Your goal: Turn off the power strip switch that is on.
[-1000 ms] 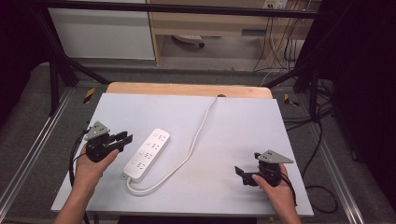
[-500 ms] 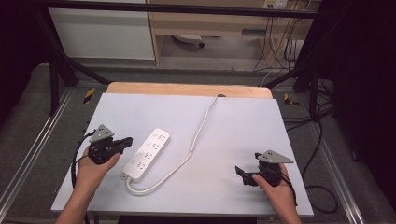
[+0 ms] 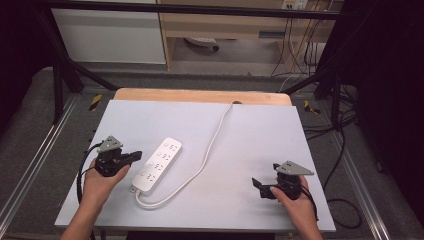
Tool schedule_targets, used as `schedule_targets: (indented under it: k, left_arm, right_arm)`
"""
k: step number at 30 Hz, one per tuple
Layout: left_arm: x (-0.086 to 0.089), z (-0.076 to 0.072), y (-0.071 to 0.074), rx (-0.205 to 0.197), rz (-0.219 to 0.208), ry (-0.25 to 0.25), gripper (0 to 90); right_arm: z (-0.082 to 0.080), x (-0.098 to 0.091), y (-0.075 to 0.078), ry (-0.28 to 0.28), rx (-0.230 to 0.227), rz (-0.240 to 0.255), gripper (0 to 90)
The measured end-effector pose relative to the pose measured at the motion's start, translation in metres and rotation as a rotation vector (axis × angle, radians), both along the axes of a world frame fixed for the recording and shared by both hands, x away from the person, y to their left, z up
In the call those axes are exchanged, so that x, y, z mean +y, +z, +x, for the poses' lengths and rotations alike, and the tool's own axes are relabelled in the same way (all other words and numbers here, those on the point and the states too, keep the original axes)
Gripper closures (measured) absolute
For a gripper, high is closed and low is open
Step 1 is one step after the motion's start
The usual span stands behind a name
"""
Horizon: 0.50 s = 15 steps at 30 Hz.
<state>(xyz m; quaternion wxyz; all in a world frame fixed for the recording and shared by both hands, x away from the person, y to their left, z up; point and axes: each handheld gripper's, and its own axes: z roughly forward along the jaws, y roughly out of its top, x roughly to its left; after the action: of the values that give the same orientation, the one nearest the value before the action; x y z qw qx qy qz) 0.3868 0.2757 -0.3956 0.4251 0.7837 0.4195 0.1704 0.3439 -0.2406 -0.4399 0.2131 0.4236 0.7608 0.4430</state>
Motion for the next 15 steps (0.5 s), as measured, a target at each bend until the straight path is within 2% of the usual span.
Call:
schedule_targets:
  k: [2, 15]
  left_arm:
    - [0.0003, 0.0003, -0.0012, 0.012, 0.003, -0.003, 90.0]
    - [-0.0041, 0.0041, -0.0094, 0.061, 0.015, -0.016, 90.0]
  right_arm:
    - [-0.0003, 0.0006, 0.0009, 0.002, 0.002, -0.011, 3.3]
    - [-0.0001, 0.0007, 0.0009, 0.008, 0.014, -0.005, 3.2]
